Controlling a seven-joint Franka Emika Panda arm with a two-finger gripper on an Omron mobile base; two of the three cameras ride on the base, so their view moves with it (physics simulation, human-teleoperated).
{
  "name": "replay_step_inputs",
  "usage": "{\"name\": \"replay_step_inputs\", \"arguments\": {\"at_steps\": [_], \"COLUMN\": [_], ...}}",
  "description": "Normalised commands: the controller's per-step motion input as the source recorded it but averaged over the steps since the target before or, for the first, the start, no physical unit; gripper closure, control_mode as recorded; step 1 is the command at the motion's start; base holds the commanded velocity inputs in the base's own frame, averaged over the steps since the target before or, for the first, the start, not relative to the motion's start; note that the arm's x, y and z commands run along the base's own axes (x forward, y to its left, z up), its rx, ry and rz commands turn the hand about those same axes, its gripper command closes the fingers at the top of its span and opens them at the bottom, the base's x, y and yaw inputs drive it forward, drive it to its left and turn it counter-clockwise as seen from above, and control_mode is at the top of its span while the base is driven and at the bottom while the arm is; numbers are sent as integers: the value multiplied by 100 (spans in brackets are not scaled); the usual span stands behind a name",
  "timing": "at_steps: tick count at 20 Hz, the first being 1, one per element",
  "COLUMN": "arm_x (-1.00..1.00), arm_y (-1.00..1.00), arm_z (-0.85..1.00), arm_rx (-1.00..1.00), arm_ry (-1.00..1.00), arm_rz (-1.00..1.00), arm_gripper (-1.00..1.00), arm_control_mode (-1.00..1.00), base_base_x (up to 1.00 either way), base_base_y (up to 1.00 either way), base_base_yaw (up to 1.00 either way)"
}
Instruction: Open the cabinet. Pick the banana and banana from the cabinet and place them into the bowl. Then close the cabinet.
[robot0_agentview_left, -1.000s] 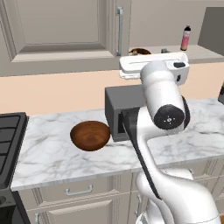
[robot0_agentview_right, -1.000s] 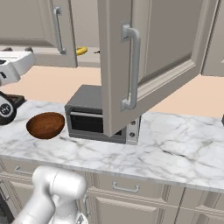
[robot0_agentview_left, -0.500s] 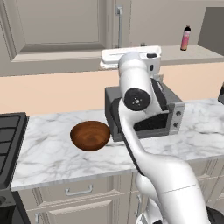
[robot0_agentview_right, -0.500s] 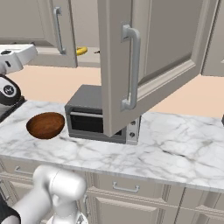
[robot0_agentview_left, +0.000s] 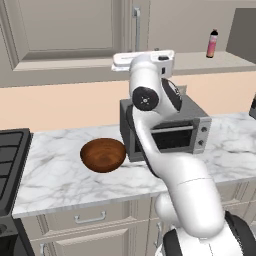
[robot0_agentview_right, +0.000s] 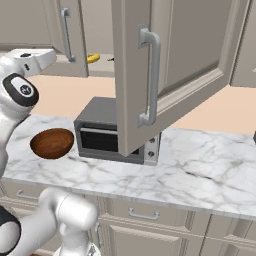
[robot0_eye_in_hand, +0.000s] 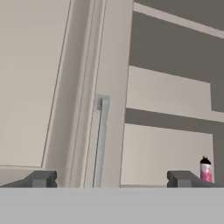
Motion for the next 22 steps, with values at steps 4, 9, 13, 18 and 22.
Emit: {"name": "replay_step_inputs", "arguments": {"at_steps": [4, 9, 13, 18, 22], "arm_x": [70, 90, 100, 100, 94], "arm_y": [-7, -10, -7, 6, 50], "arm_z": [-1, -14, -47, -69, -44], "arm_rx": [3, 7, 13, 6, -1], "arm_ry": [6, 11, 12, 6, 2], "arm_rz": [0, 0, 0, 0, -6], "arm_gripper": [-100, -100, -100, -100, 100], "arm_control_mode": [-100, -100, -100, -100, -100], "base_base_x": [0, 0, 0, 0, 0], "base_base_y": [0, 0, 0, 0, 0], "base_base_yaw": [0, 0, 0, 0, 0]}}
